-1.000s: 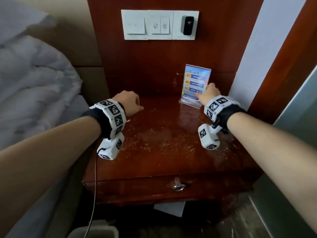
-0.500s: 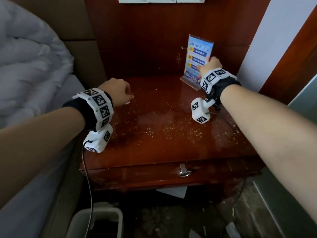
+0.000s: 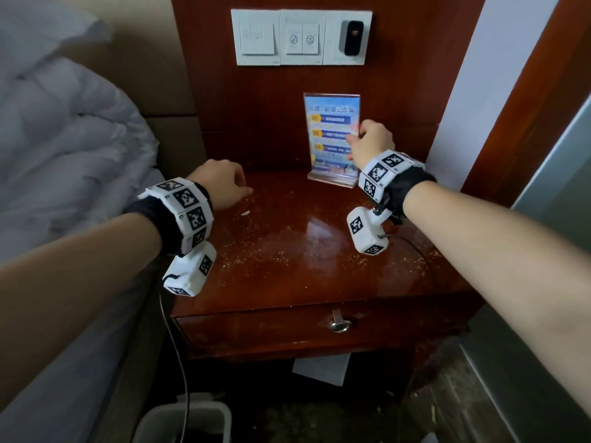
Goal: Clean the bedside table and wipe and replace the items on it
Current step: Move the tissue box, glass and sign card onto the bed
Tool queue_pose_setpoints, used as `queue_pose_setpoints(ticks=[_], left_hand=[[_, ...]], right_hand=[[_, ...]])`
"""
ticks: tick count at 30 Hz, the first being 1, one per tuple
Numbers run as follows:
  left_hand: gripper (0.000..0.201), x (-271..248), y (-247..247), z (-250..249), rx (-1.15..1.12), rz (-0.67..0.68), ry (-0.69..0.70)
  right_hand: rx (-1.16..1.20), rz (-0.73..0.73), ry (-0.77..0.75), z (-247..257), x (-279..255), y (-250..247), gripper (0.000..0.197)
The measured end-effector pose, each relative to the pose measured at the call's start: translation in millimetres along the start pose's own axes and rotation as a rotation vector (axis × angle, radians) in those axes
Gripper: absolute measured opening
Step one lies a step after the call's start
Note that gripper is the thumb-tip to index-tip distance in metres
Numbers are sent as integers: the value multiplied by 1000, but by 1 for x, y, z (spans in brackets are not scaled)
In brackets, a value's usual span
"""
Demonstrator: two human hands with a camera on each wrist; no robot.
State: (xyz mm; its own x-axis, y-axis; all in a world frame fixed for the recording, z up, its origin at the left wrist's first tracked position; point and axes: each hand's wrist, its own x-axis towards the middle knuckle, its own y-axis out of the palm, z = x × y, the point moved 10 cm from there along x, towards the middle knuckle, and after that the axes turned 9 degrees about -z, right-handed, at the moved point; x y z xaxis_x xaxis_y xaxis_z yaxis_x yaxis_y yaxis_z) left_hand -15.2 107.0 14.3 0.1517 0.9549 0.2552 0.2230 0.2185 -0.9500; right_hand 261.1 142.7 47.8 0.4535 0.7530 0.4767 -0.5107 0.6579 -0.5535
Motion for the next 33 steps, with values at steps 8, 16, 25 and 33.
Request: queue_pose_setpoints(ticks=[8,16,25,33], left_hand=[[58,-23,-61,5,-260,-230,-171],[40,-105,-174,17,-486,-467,-136],[31,-193,-268,74,-512,-654,-203],[35,-306,-322,198,-419,-813,-430]], right_hand=[[193,178,-224,89,-61,-27,41],[483,315,-337,197,-138,-65,32],[772,444,-376,306,-212,-56,23],[953,752,-449,431,-333,-17,31]])
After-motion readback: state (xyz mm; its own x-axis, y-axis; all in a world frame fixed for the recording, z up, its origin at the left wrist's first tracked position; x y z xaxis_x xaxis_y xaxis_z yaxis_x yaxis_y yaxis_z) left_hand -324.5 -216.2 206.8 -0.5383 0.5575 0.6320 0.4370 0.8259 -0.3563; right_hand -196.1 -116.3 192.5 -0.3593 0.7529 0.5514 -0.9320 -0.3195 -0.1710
